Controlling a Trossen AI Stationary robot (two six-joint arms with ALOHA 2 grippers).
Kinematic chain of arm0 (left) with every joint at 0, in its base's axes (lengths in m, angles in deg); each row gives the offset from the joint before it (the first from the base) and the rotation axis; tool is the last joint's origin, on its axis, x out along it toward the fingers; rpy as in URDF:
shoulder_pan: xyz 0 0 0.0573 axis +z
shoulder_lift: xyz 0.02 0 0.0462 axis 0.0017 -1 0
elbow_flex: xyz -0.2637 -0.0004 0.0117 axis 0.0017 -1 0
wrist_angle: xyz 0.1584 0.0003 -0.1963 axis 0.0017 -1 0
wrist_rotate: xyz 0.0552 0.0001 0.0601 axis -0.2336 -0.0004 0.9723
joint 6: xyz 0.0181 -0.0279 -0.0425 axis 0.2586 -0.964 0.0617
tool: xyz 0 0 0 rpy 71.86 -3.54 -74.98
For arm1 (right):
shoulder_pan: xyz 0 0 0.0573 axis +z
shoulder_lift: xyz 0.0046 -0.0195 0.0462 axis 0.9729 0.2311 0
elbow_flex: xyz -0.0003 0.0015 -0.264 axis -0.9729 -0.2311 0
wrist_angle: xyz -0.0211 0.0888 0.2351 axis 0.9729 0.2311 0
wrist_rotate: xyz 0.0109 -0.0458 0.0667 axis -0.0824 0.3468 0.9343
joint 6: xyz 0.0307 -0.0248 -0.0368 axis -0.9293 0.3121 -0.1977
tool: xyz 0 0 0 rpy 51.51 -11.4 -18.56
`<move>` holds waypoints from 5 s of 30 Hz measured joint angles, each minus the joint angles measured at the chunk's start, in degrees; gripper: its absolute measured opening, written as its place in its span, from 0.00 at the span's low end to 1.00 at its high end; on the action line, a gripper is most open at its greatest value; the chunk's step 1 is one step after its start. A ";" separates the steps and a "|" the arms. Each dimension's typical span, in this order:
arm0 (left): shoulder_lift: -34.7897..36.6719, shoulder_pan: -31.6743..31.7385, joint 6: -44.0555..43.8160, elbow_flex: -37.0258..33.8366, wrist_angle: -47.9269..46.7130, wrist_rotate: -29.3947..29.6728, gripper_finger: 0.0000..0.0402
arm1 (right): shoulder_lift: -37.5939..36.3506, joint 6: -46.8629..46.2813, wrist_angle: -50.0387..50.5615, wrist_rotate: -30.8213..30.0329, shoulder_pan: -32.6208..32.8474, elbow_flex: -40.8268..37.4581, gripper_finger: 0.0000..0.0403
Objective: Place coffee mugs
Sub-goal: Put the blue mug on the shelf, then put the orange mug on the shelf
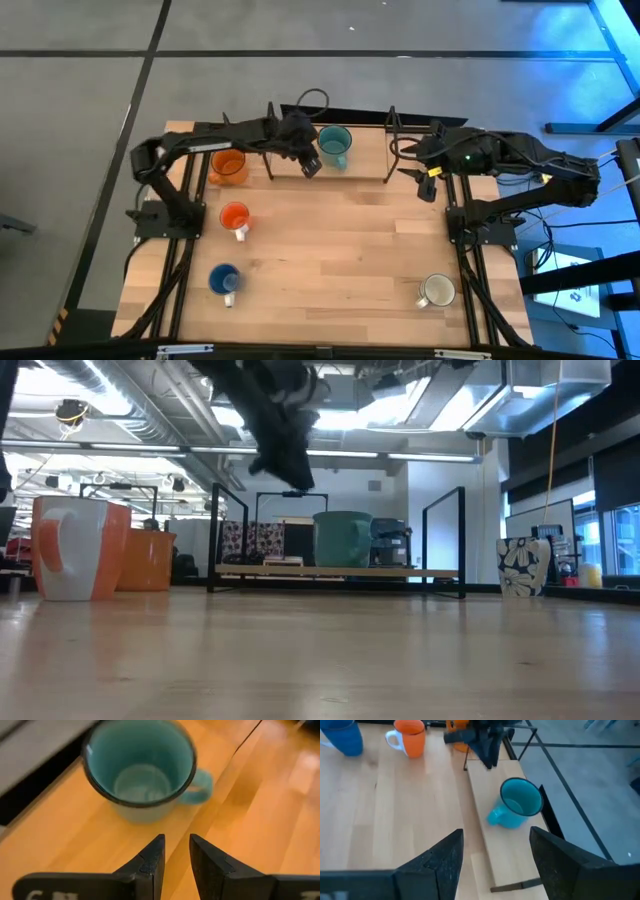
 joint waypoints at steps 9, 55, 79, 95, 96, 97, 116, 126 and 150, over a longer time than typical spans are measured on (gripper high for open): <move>-8.37 3.74 6.21 2.72 -0.16 -0.22 0.21 | -6.96 -3.01 -7.89 -1.47 -0.02 -15.83 0.53; -22.07 6.54 14.97 2.90 41.65 -0.73 0.21 | -12.20 -16.61 -17.48 -3.00 -0.02 -30.14 0.53; -23.96 6.81 17.73 2.86 48.86 -5.13 0.21 | -12.20 -16.59 -17.90 -3.48 -0.02 -30.14 0.53; -21.10 6.79 16.17 2.80 46.79 -7.47 0.21 | -12.20 -16.57 -17.90 -4.38 -0.02 -30.14 0.53; -19.34 6.59 15.79 2.82 45.98 -7.53 0.21 | -12.20 -16.57 -17.90 -4.38 0.00 -30.14 0.53; -17.13 6.40 15.14 2.82 43.93 -7.60 0.21 | -12.18 -16.65 -17.88 -4.38 0.04 -30.14 0.53; 20.03 -6.17 5.86 2.95 -3.04 1.72 0.21 | -12.18 -16.59 -26.39 -0.71 0.13 -30.14 0.53; 34.99 -9.23 -0.48 -3.24 -18.14 15.93 0.21 | -11.26 -19.67 -27.43 -1.70 0.12 -30.14 0.53; 38.77 10.62 -9.81 -14.84 -35.31 6.27 0.38 | -2.05 -23.82 -27.23 0.21 0.11 -30.09 0.53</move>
